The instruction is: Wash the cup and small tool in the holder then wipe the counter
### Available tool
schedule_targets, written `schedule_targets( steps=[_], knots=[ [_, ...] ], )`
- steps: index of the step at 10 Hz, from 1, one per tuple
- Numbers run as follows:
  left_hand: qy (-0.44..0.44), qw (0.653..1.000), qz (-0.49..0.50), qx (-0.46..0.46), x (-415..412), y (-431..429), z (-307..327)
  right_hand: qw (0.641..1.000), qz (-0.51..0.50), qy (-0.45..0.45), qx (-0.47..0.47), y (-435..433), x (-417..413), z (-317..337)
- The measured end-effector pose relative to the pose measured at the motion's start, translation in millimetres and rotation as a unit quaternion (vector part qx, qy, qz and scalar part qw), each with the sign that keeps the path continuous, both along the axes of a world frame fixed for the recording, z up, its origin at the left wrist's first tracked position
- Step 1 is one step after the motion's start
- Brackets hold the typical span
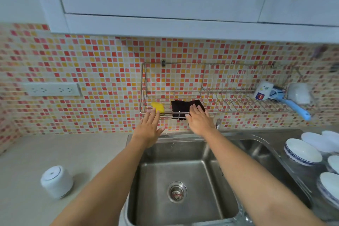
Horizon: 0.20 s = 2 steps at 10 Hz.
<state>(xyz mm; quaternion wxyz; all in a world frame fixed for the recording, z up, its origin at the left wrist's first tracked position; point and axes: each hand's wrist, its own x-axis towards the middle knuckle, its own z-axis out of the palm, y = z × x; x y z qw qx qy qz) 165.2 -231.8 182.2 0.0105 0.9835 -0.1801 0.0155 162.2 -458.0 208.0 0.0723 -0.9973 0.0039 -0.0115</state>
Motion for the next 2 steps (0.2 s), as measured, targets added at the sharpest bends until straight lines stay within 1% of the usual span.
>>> schedule_targets(
  steps=[1, 2],
  knots=[
    [0.010, 1.000, 0.018, -0.008, -23.1, 14.9, 7.9, 0.999, -0.004, 0.024, 0.035, 17.4, -24.7, 4.0],
    [0.012, 0.999, 0.008, -0.045, -45.7, 22.7, 24.2, 0.999, 0.010, 0.035, 0.038, 27.4, -39.0, 9.4]
  ],
)
